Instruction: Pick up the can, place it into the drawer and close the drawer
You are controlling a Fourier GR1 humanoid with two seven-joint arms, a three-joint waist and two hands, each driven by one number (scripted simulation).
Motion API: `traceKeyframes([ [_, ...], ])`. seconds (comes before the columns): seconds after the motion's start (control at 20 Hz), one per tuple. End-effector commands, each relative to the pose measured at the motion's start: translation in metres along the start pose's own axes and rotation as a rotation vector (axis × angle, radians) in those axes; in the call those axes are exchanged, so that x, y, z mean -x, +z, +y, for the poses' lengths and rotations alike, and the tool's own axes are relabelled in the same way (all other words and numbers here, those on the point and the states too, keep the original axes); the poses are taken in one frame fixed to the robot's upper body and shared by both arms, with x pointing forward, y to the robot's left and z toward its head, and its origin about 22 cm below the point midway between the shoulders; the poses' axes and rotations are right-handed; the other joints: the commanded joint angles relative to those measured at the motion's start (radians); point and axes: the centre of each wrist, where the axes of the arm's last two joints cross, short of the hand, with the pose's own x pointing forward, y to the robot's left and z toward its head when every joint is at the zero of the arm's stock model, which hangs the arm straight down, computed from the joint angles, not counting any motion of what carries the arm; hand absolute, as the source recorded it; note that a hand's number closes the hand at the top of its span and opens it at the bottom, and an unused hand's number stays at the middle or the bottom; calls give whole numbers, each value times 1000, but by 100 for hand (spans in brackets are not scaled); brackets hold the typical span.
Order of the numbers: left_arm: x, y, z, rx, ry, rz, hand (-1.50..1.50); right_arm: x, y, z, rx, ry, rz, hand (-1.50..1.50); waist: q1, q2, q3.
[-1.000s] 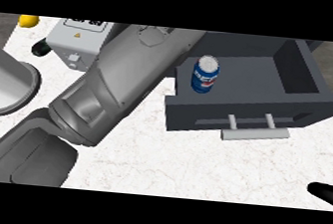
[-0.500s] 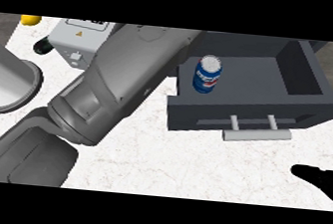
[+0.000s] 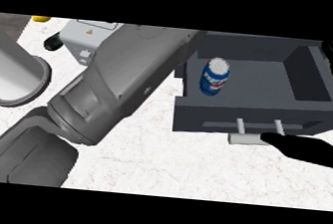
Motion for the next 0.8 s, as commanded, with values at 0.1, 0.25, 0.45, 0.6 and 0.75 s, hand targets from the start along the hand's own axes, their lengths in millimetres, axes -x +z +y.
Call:
traceKeyframes([
  [0.1,2,-1,1,9,-21,-19,-150,28,-17,50,-100,168,-3,-150,29,-3,0],
  [0.25,5,-4,4,5,-33,-3,-150,29,-38,54,-85,243,-2,-150,36,-6,0],
  [0.45,0,-3,3,2,-14,-6,-150,45,-40,91,-137,331,-8,-150,45,-11,0],
  [0.6,-19,-14,23,-2,-2,7,-150,56,-52,106,-129,353,-8,-150,62,-17,-1],
  [0.75,-9,-11,20,-18,-15,2,-150,65,-60,134,-115,381,-15,-150,72,-18,-1],
])
